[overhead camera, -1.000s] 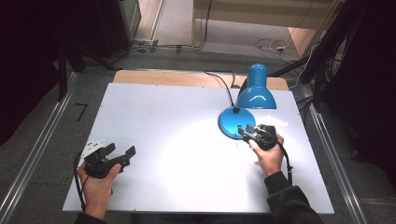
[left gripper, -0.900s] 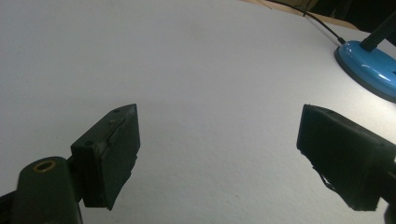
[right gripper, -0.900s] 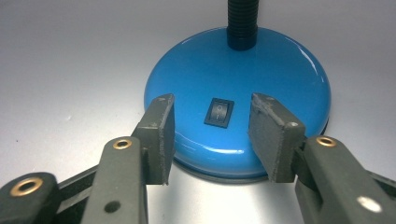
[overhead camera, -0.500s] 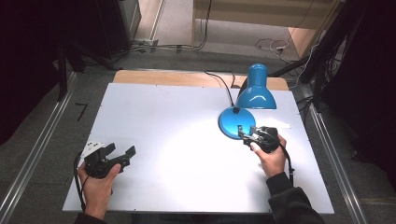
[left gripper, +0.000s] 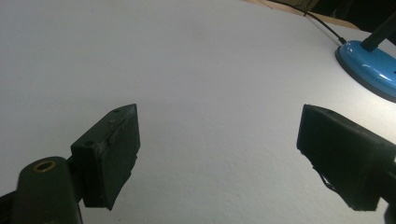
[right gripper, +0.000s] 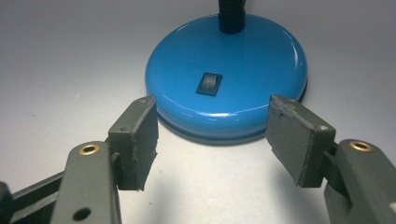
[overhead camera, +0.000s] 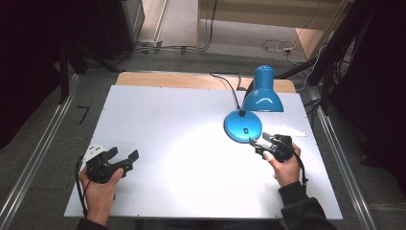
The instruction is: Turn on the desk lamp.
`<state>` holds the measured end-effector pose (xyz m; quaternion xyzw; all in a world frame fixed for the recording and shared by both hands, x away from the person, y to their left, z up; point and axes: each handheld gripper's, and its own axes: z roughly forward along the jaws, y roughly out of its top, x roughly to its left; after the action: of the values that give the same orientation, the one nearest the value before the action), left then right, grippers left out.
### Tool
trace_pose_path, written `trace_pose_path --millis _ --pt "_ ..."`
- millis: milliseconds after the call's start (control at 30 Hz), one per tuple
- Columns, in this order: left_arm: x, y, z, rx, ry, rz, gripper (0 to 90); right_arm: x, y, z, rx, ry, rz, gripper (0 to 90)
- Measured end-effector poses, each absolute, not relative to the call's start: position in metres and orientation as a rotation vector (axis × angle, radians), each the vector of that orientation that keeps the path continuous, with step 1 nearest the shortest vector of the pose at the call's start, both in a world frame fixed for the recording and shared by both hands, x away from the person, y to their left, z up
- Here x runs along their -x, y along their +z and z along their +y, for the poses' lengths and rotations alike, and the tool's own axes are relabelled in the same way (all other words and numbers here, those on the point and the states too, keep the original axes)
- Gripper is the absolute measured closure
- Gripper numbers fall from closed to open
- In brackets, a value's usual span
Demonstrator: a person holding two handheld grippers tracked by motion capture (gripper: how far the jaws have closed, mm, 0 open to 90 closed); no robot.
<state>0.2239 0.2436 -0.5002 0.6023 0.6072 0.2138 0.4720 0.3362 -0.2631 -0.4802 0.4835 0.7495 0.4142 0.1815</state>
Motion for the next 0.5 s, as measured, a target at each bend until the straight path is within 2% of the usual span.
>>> trace_pose_path --millis 500 --pt "-0.223 -0.5 0.244 -1.474 0.528 1.485 14.1 -0.324 -0.48 -0.282 -1.378 1.142 2.113 31.3"
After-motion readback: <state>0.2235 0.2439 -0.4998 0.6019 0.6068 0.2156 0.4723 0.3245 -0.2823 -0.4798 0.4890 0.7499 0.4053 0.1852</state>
